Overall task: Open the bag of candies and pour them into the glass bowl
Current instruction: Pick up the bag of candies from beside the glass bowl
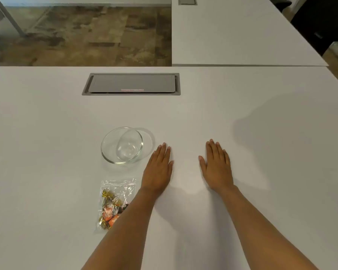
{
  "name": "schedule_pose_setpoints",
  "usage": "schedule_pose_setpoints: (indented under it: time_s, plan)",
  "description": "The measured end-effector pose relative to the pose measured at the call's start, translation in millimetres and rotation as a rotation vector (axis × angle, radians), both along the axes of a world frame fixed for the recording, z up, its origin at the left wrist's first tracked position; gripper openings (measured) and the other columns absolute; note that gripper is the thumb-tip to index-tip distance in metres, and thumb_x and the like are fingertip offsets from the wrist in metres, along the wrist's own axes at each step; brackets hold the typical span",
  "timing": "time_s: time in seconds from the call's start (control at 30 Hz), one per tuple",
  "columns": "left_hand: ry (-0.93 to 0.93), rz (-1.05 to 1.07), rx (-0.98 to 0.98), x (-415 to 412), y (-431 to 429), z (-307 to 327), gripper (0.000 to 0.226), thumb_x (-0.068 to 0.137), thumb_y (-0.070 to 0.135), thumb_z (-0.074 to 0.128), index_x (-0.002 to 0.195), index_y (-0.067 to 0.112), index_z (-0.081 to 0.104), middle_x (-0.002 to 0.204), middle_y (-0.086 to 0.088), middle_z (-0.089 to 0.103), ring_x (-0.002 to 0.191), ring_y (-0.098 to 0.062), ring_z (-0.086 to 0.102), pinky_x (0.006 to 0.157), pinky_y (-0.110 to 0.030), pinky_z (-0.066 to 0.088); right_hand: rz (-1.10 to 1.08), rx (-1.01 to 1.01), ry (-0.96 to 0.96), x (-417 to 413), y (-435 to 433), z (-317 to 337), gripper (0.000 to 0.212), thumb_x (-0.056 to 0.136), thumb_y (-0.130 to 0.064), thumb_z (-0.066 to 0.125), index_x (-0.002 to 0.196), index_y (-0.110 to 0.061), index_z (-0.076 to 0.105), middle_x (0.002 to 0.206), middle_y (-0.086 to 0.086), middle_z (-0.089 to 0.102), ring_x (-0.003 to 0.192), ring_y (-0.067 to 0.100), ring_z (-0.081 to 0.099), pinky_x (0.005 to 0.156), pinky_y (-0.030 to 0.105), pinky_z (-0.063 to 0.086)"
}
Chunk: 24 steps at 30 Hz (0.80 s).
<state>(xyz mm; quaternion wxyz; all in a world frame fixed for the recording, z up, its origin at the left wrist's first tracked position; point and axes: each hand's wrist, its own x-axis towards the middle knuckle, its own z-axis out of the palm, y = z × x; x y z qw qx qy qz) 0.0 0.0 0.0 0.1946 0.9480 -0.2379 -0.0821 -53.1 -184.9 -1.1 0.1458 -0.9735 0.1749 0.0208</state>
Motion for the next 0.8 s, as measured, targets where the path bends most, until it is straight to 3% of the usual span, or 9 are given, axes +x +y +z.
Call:
schedule_pose_setpoints:
  time_s: [0.27, 0.37, 0.5, 0.63, 0.8]
  plan:
    - [-0.039, -0.085, 0.019, -5.5, 35.5, 17.7, 0.044, 0.098, 0.016, 0.034, 0.141, 0.011, 0.038, 0.155, -0.004, 0.030, 0.141, -0.017, 0.031, 0.111, -0.027, 0.029, 0.068, -0.010, -0.100, -1.1, 2.9, 13.5, 0.045, 0.097, -0.027, 0.036, 0.139, -0.013, 0.037, 0.147, 0.008, 0.039, 0.137, 0.023, 0.032, 0.113, 0.035, 0.024]
    - [-0.014, -0.077, 0.017, -8.0, 56.5, 23.2, 0.043, 0.097, 0.017, 0.038, 0.139, 0.013, 0.041, 0.152, -0.003, 0.035, 0.138, -0.017, 0.035, 0.107, -0.031, 0.037, 0.082, -0.005, -0.118, -4.4, 8.8, 16.6, 0.042, 0.097, -0.024, 0.037, 0.137, -0.012, 0.040, 0.141, 0.008, 0.046, 0.132, 0.024, 0.039, 0.110, 0.035, 0.030]
    - [0.066, -0.065, 0.005, -14.8, 87.7, 25.2, 0.044, 0.095, 0.028, 0.046, 0.138, 0.017, 0.044, 0.147, -0.002, 0.041, 0.135, -0.017, 0.038, 0.105, -0.029, 0.038, 0.089, 0.020, -0.133, -6.7, 17.0, 20.7, 0.041, 0.097, -0.024, 0.038, 0.136, -0.013, 0.041, 0.138, 0.007, 0.049, 0.130, 0.023, 0.041, 0.108, 0.034, 0.031]
    - [0.173, 0.064, -0.073, -17.1, 113.6, 30.6, 0.051, 0.084, 0.043, 0.062, 0.127, 0.017, 0.054, 0.126, 0.002, 0.051, 0.118, -0.016, 0.046, 0.099, -0.022, 0.034, 0.089, 0.073, -0.158, -8.8, 26.1, 27.3, 0.040, 0.096, -0.023, 0.040, 0.135, -0.013, 0.042, 0.137, 0.007, 0.050, 0.130, 0.024, 0.041, 0.107, 0.035, 0.033]
    - [0.303, 0.088, -0.036, -4.2, 128.0, 37.1, 0.062, 0.067, 0.041, 0.079, 0.118, 0.014, 0.058, 0.111, -0.001, 0.053, 0.102, -0.016, 0.049, 0.092, -0.023, 0.037, 0.109, 0.110, -0.176, -8.9, 33.2, 32.4, 0.039, 0.096, -0.022, 0.040, 0.134, -0.014, 0.043, 0.137, 0.007, 0.050, 0.130, 0.024, 0.040, 0.107, 0.035, 0.035]
